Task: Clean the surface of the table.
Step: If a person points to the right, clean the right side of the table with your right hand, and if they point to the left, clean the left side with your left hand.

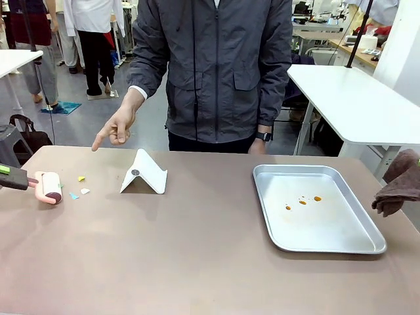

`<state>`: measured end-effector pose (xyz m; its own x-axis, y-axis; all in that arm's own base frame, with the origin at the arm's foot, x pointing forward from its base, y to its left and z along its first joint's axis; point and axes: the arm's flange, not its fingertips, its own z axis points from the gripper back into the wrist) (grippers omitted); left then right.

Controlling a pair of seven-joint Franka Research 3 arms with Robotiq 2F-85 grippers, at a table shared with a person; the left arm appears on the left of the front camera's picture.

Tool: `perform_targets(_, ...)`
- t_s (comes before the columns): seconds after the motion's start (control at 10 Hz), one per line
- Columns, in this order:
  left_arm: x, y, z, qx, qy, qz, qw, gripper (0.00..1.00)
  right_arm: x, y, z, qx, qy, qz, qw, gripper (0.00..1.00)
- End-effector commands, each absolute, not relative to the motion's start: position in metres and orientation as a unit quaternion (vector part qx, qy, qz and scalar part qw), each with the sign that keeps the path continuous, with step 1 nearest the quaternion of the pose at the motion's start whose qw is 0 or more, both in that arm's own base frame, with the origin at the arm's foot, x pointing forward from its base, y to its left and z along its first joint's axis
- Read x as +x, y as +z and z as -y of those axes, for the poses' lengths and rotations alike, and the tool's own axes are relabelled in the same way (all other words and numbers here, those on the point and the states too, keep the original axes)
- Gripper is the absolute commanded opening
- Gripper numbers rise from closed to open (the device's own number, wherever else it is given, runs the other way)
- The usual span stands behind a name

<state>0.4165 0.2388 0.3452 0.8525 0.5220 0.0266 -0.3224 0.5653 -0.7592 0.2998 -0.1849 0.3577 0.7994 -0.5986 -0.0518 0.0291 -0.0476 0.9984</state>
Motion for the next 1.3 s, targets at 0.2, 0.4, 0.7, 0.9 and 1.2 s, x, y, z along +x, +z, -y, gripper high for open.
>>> perform_targets(0.2,0.449,0.329,-0.229,-0.392,0.261,0.094,0.877,0.22,0.300,0.366,0.182,0.686,-0.242,0.200,0.657,0.00)
perform_targets(0.4,0.462,0.323,-0.210,-0.391,0.251,0.081,0.882,0.22,0.300,0.366,0.182,0.686,-0.242,0.200,0.657,0.00)
perform_targets(0.7,0.476,0.313,-0.175,-0.376,0.222,0.062,0.897,0.22,0.300,0.366,0.182,0.686,-0.242,0.200,0.657,0.00)
perform_targets(0.9,0.481,0.305,-0.154,-0.372,0.202,0.048,0.905,0.22,0.300,0.366,0.182,0.686,-0.242,0.200,0.657,0.00)
perform_targets(1.2,0.481,0.311,-0.141,-0.381,0.174,0.058,0.906,0.22,0.300,0.366,0.182,0.686,-0.242,0.200,0.657,0.00)
